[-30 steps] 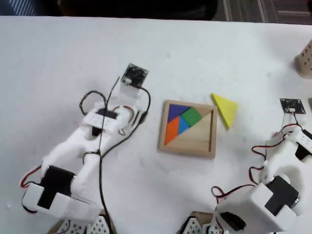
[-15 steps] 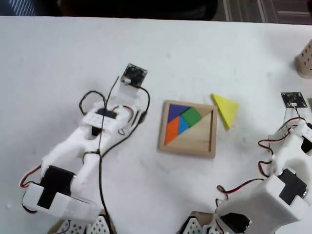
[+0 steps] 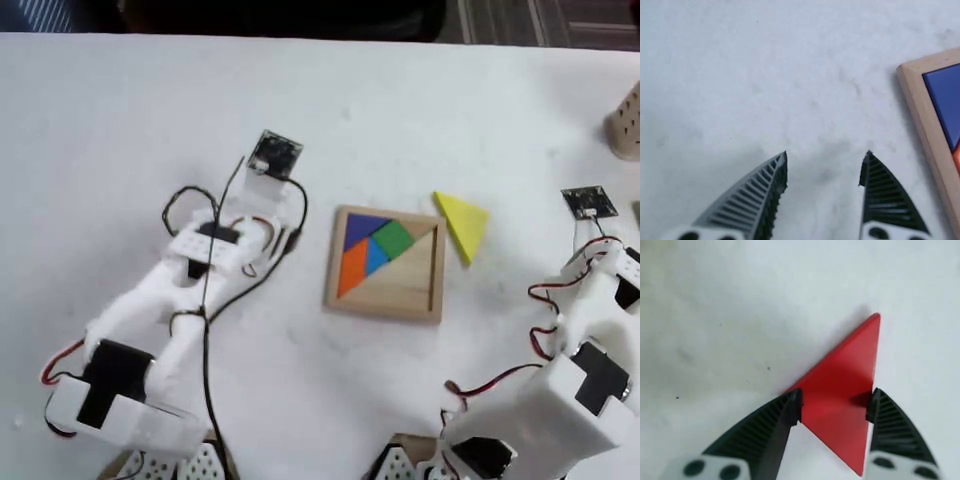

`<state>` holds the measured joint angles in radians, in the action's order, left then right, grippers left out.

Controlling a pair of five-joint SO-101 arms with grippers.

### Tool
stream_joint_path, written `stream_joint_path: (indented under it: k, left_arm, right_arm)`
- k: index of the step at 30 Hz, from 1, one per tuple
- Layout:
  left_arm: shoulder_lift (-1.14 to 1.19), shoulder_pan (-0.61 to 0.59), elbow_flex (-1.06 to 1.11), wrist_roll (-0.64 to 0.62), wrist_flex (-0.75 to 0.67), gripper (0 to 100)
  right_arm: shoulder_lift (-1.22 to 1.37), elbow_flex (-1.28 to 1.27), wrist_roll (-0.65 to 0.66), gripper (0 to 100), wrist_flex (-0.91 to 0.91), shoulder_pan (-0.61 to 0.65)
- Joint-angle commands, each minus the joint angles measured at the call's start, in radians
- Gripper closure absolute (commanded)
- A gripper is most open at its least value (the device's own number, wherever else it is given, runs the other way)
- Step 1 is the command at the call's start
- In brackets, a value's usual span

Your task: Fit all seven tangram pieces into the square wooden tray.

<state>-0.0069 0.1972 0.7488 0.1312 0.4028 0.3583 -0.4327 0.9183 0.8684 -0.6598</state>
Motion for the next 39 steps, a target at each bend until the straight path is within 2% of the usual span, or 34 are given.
stream_joint_path:
  k: [1, 5, 8, 14, 24, 28, 35, 39]
  left_arm:
    - [-0.004, -0.012, -0.055, 0.009, -0.023, 76]
    - [-0.004, -0.012, -0.055, 0.009, -0.023, 76]
    - [-0.004, -0.012, -0.055, 0.009, -0.023, 76]
    - [-0.004, -0.012, -0.055, 0.009, -0.023, 76]
    - [-0.004, -0.012, -0.055, 0.009, -0.023, 76]
    - [-0.004, -0.012, -0.055, 0.009, -0.023, 76]
    - [-0.004, -0.012, -0.055, 0.009, -0.023, 76]
    - [-0.005, -0.012, -0.055, 0.009, -0.023, 76]
  right_arm:
    - [0.124, -0.011, 0.061, 76.2, 0.031, 0.044]
    - [0.151, -0.012, 0.083, 68.3, 0.031, 0.044]
    - [0.165, -0.014, 0.183, 63.9, 0.07, 0.045]
    - [0.147, -0.009, 0.204, 65.8, 0.105, 0.041]
    - [-0.061, 0.029, 0.127, 67.3, 0.308, 0.016]
    - [-0.094, 0.029, 0.074, 67.3, 0.285, 0.016]
    - [-0.041, 0.04, 0.068, 67.3, 0.245, 0.028]
    - [0.013, 0.1, -0.003, 67.3, 0.251, 0.042]
